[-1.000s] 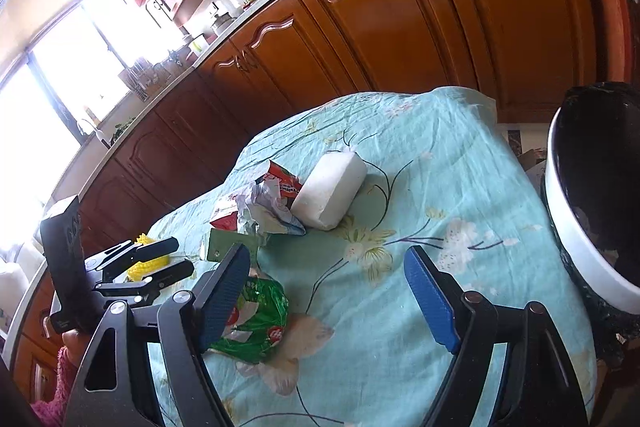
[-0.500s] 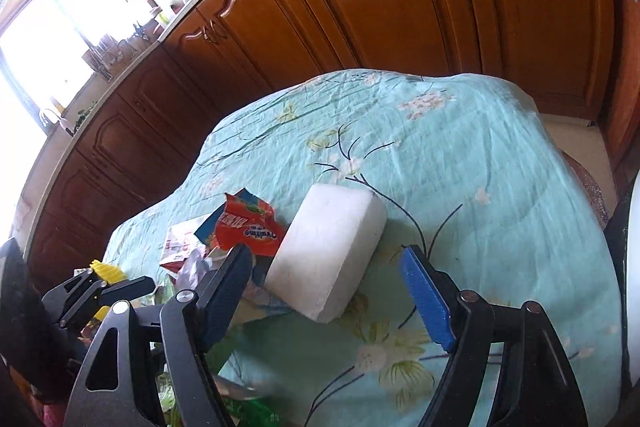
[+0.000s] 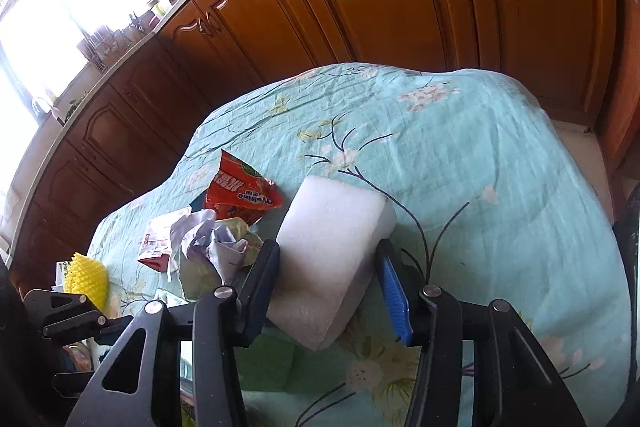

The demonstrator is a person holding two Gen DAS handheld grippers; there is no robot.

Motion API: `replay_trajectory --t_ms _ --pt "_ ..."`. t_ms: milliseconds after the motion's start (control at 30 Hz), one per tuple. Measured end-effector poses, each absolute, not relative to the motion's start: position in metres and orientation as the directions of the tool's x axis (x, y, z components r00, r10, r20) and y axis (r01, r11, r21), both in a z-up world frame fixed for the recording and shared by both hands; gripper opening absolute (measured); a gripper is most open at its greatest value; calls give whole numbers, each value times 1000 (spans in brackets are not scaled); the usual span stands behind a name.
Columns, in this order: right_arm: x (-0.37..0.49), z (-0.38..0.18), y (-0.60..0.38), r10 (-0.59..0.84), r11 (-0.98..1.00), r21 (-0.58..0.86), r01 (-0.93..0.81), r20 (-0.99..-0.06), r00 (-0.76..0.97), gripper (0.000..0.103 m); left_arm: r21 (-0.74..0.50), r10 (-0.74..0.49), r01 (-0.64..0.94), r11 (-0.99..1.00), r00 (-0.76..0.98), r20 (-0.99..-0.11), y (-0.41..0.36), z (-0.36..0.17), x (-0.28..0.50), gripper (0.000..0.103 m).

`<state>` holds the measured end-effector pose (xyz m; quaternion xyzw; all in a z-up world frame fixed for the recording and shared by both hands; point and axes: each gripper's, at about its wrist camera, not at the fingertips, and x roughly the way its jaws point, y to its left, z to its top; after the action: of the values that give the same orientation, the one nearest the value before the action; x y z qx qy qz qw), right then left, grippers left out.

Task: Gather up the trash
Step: 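Grasp the green milk carton with the left tool while the right tool grasps the white foam block, then carry the green carton and foam block over the bin with both tools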

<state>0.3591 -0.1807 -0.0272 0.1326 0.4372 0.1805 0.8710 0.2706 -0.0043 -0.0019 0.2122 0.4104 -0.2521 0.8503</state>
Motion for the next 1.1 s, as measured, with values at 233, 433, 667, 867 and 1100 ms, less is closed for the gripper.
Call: replay_trajectory --t_ms 233,433,667,867,1100 --pt "338 -19 -204 452 887 413 -205 -688 568 29 161 -246 605 780 533 -810 -3 4 262 8" --pt "312 -9 -227 457 881 426 -205 -657 600 20 208 -219 585 784 574 -789 0 11 263 61" --pt "290 0 -248 466 870 453 -193 -632 619 18 269 -206 656 705 553 -808 -31 13 280 61" --pt "280 2 -265 455 872 457 -175 -624 636 17 254 -207 701 666 502 -840 -52 -2 287 54" --pt "272 4 -277 458 864 475 -166 -608 648 16 222 -226 676 703 508 -831 -50 5 282 34"
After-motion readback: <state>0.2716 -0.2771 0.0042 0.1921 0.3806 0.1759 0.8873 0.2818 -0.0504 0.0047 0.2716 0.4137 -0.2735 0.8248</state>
